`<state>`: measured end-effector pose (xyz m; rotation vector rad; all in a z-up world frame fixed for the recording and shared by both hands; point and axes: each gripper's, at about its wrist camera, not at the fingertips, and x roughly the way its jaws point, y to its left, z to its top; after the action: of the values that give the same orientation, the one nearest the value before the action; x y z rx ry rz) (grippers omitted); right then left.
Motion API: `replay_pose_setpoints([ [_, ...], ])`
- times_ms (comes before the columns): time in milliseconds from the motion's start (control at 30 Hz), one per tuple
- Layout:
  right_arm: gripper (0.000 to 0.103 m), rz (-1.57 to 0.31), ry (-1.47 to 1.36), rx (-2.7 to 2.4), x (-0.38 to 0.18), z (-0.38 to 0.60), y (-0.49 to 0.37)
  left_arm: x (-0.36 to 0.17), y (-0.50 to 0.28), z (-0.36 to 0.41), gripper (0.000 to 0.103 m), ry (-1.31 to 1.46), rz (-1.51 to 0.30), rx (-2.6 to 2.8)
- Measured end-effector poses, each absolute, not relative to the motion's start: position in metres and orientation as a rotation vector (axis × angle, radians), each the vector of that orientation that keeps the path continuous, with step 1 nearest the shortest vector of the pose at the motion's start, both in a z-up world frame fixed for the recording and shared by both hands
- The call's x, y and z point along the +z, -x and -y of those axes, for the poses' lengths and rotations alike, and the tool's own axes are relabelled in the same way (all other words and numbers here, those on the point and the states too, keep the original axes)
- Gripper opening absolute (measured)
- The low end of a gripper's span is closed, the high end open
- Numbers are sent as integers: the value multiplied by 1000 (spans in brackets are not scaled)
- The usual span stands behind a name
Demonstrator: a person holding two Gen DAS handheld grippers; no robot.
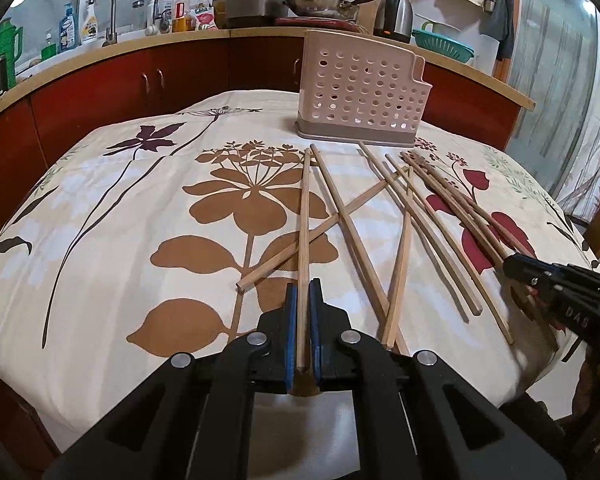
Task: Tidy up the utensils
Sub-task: 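Close the right gripper on a pair of wooden chopsticks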
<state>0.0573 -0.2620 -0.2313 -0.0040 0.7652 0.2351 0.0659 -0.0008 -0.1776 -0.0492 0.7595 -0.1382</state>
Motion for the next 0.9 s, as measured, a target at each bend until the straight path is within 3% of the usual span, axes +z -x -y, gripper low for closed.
replay_pose_setpoints([
  [67, 7, -760, -6, 230, -228, 267, -58, -177, -66, 1, 7, 48, -759, -141],
  [400, 7, -773, -18, 210, -229, 286, -62, -176, -66, 2, 7, 46, -757, -141],
  [467, 10, -781, -37, 212, -232, 290, -62, -175, -66, 2, 7, 47, -758, -141],
  [533, 25, -786, -36, 212, -233, 291, -61, -175, -66, 1, 7, 45, -756, -140],
  [900, 26, -757, 4, 218, -237, 299, -48, -173, -66, 1, 7, 43, -754, -140],
])
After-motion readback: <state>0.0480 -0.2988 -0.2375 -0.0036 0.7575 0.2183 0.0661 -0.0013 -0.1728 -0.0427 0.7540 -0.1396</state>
